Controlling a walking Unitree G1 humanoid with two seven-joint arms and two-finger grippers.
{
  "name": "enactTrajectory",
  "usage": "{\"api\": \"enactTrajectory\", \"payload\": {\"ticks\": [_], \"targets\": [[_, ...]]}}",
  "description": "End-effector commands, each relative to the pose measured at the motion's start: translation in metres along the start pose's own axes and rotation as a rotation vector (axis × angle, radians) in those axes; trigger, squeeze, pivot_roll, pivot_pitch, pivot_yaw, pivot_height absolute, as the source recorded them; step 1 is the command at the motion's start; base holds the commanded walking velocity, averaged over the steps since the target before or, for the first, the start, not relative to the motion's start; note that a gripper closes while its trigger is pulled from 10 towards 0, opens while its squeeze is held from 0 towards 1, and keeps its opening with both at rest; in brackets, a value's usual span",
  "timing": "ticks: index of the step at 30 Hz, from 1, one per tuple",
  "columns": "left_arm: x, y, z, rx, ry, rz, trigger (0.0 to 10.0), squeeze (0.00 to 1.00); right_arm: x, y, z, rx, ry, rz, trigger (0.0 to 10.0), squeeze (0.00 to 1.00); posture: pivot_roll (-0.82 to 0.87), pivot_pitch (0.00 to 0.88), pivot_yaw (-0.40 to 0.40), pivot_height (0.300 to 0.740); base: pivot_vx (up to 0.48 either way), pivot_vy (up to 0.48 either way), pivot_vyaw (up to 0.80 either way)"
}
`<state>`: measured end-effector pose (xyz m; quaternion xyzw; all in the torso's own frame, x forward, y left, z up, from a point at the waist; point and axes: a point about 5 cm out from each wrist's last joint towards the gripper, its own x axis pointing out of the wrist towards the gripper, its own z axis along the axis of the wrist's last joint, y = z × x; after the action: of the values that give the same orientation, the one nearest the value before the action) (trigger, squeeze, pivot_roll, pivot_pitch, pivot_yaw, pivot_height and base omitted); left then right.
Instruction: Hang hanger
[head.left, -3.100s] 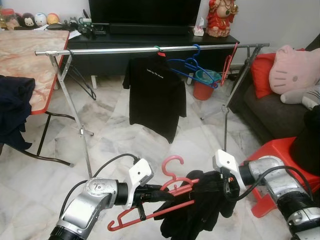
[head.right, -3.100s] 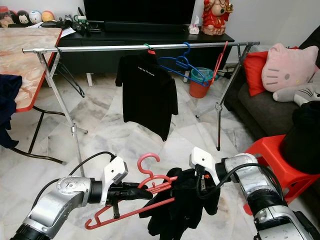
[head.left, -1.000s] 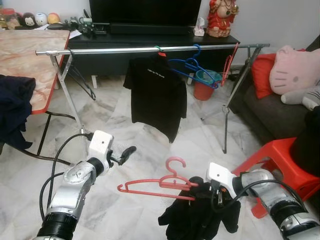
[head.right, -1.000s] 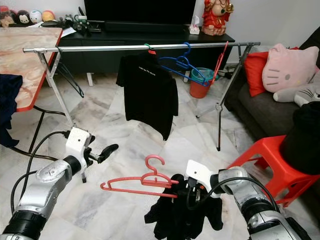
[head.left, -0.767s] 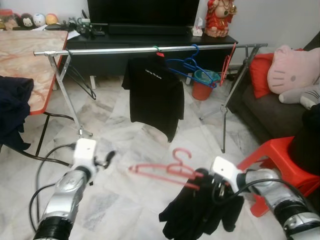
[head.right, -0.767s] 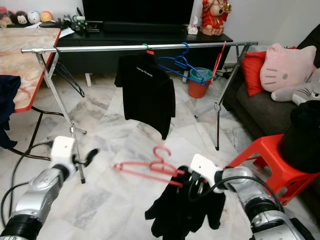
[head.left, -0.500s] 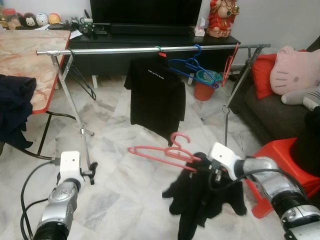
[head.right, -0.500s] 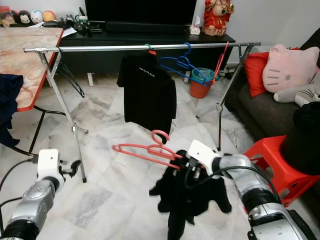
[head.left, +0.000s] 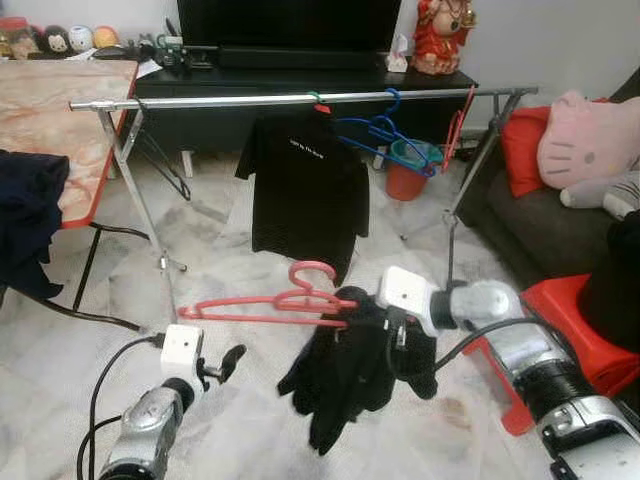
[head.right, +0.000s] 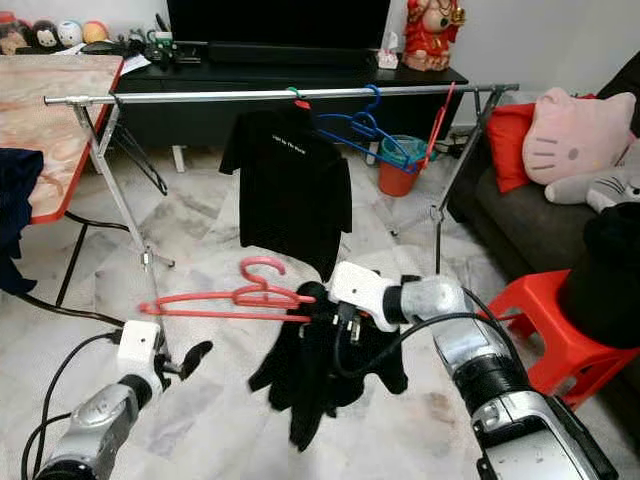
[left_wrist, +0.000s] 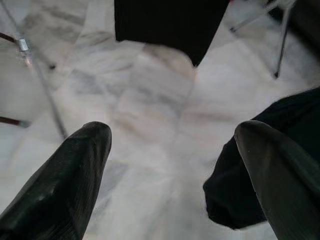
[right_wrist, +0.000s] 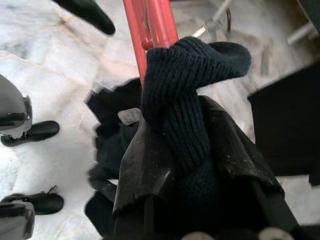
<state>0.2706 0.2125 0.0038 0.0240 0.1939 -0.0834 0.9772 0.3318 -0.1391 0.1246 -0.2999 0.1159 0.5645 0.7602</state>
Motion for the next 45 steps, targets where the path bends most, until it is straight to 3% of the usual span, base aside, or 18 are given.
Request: {"api": "enactTrajectory", "payload": {"ticks": [1,6,8,10,14,15,16,17,45], "targets": [[-0.005,-0.003,-0.014,0.021,0.036,-0.018,10.0,0.00,-0.002,-0.007,0.016,-0.053,-0.039,0.012,0.0,0.00,0.00,0.000,-0.139,0.740,0.000,0.000,0.00],[-0.008,-0.007,-0.012,0.038,-0.015,-0.093,10.0,0.00,0.000,-0.010,0.025,-0.070,-0.047,0.023,0.0,0.00,0.01,0.000,-0.152,0.740,0.000,0.000,0.00],[-0.008,-0.009,-0.012,0.035,-0.016,-0.126,10.0,0.00,0.004,-0.010,0.029,-0.073,-0.057,0.029,0.0,0.00,0.01,0.000,-0.155,0.740,0.000,0.000,0.00],[-0.009,-0.010,-0.012,0.084,-0.007,-0.182,10.0,0.00,0.013,-0.007,0.038,-0.089,-0.083,0.055,0.0,0.00,0.01,0.000,-0.156,0.740,0.000,0.000,0.00],[-0.009,-0.010,-0.011,0.091,-0.009,-0.202,10.0,0.00,0.018,-0.005,0.042,-0.092,-0.090,0.061,0.0,0.00,0.02,0.000,-0.160,0.740,0.000,0.000,0.00],[-0.009,-0.010,-0.009,0.101,-0.017,-0.219,10.0,0.07,0.021,-0.004,0.043,-0.090,-0.092,0.063,0.0,0.00,0.02,0.000,-0.160,0.740,0.000,0.000,0.00],[-0.010,-0.012,-0.007,0.108,-0.028,-0.258,10.0,0.77,0.027,-0.003,0.045,-0.075,-0.099,0.056,0.0,0.00,0.02,0.000,-0.160,0.740,0.000,0.000,0.00],[-0.010,-0.013,-0.006,0.113,-0.032,-0.269,10.0,1.00,0.028,-0.003,0.046,-0.072,-0.101,0.054,0.0,0.00,0.02,0.000,-0.161,0.740,0.000,0.000,0.00],[-0.008,-0.015,0.002,0.127,-0.048,-0.296,10.0,1.00,0.050,0.001,0.050,0.019,-0.135,0.000,0.0,0.00,0.03,0.000,-0.156,0.740,0.000,0.000,0.00]]}}
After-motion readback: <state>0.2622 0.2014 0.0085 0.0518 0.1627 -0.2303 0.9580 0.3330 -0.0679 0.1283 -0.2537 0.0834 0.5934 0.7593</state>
